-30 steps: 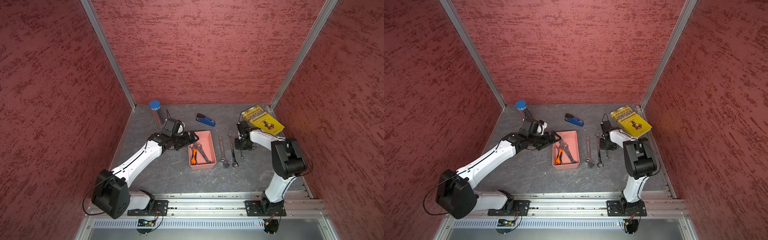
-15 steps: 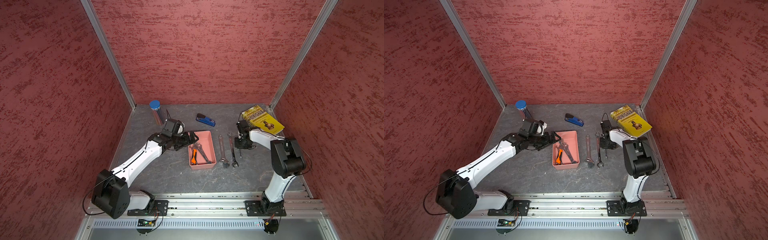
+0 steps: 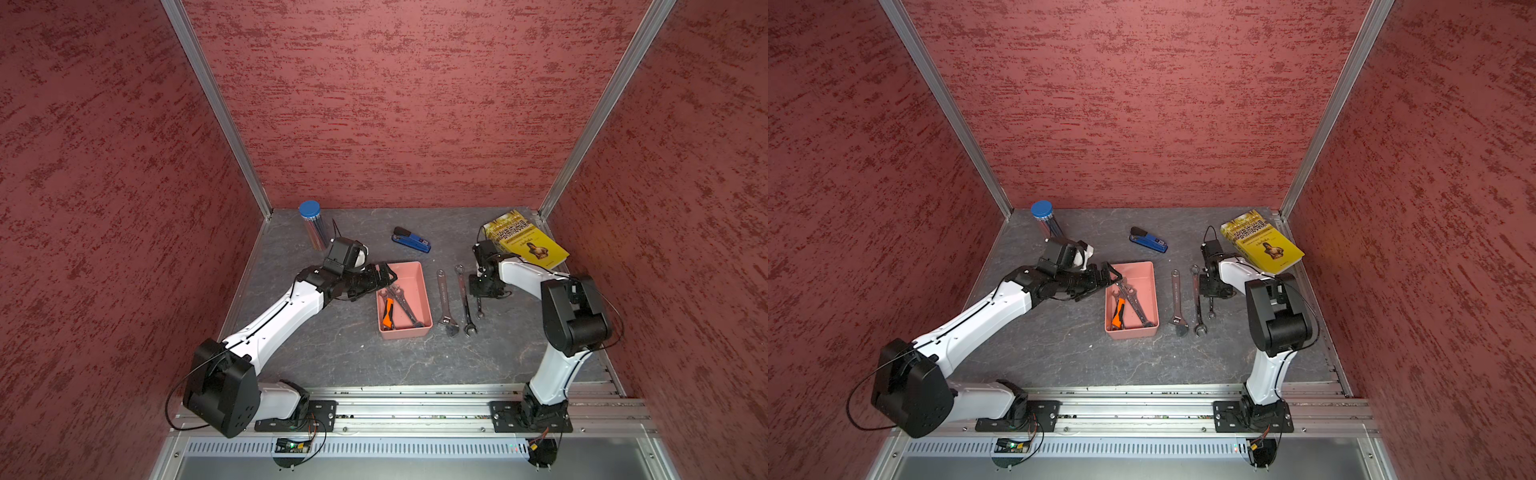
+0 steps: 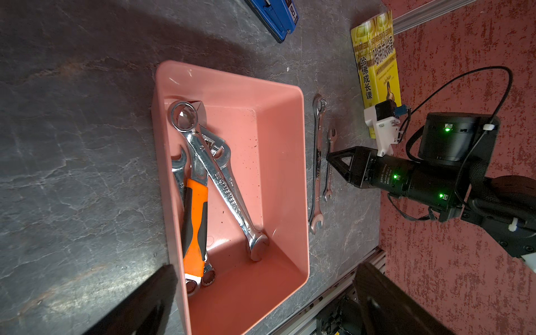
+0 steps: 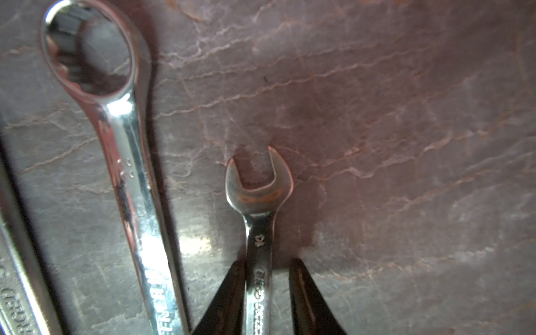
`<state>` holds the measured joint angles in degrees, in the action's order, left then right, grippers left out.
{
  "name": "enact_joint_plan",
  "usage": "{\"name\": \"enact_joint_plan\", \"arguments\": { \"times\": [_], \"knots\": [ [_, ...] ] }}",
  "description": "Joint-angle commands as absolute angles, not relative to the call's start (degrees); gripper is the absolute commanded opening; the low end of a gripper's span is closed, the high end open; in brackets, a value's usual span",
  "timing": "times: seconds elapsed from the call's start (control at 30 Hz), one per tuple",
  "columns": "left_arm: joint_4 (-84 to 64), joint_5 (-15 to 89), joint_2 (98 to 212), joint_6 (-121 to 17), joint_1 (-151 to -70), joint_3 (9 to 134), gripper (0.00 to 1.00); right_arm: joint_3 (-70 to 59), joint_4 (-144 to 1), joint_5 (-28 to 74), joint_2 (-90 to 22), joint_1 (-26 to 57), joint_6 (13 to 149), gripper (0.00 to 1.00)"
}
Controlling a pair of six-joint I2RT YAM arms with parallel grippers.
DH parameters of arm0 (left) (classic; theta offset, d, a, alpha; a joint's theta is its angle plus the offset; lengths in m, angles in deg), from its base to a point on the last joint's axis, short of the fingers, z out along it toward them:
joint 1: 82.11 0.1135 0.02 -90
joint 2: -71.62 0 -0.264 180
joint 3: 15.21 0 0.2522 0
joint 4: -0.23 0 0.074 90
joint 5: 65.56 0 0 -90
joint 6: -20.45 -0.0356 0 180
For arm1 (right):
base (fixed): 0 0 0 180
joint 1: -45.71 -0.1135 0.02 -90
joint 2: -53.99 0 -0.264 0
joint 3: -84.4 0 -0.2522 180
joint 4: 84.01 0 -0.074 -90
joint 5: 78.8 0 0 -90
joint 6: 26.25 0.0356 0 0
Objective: Take out the wrench from the storage box
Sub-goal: Place the wrench at the center of the board, then pick up the wrench from the storage box.
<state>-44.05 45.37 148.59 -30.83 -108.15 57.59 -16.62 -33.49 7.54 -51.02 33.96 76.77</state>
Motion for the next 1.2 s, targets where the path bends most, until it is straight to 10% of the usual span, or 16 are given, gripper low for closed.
{"name": "enact_joint_plan", "arguments": {
  "times": [0.0,0.5,1.17],
  "knots": [
    [-44.8,45.8,148.9,-32.0,-107.7,58.1,1.00,-14.2,-32.0,8.0,-49.1,34.3,76.2,0.30],
    [-48.0,46.7,147.1,-34.2,-104.0,59.1,1.00,-3.1,-25.5,18.7,-35.5,15.8,85.1,0.40],
    [-49.7,45.8,137.9,-32.7,-102.1,52.9,1.00,3.7,-31.4,13.8,-57.1,0.0,79.7,0.41]
  ]
}}
